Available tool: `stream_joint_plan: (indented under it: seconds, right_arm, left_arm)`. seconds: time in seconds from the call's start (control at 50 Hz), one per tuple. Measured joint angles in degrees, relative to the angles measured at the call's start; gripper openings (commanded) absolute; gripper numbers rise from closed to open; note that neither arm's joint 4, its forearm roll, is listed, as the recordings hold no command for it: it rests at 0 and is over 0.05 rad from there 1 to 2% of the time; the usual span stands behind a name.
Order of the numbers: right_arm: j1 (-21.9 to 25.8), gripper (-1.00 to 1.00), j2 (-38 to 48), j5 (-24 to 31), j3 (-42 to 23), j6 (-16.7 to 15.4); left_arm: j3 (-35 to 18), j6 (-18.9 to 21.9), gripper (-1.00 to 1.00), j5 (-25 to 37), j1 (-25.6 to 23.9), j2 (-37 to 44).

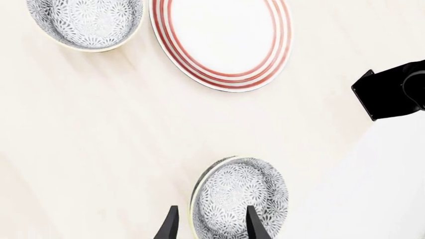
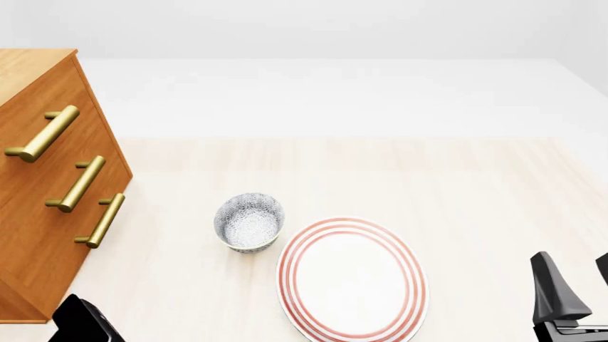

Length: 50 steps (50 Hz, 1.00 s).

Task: Stack the bowl in the middle on the bowl at the back.

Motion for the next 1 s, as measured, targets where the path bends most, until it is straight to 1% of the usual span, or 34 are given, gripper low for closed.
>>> stream_joint_plan:
  seconds: [0.12, 0.22, 0.44, 0.52, 0.64, 0.74, 0.86, 1.0]
  right_arm:
    - [-0.01, 1.0, 0.0, -0.02, 0.01, 0.02]
    - [-0.01, 1.0, 0.0, -0.04, 0.01, 0.01]
    - [-0.01, 1.0, 0.0, -0.05, 0.04, -0.05]
    - [0.0, 1.0, 0.0, -0.05, 0.05, -0.11]
    - [-0.49, 1.0, 0.01, 0.92, -0.39, 1.5]
    - [-0.29, 1.0, 0.01, 2.46, -2.05, 1.96]
    - [0.15, 1.0, 0.0, 5.34, -5.44, 2.18]
    - [0.27, 1.0, 0.0, 9.21, -10.22, 1.83]
  left_arm:
    - [-0.23, 0.21, 1.0, 0.5, 0.29, -0.31]
    - [-1.6, 1.01, 1.0, 1.81, 1.1, -1.0]
    - [-8.34, 4.0, 1.0, 8.01, 5.26, -4.67]
    - [-10.9, 4.8, 1.0, 11.2, 7.65, -7.27]
    - [-14.63, 5.38, 1.0, 15.19, 11.21, -11.19]
    - [-17.17, 5.67, 1.0, 18.25, 14.6, -14.84]
    - [-18.72, 5.45, 1.0, 21.08, 18.84, -19.41]
    - [-19.44, 4.94, 1.0, 22.83, 24.08, -23.85]
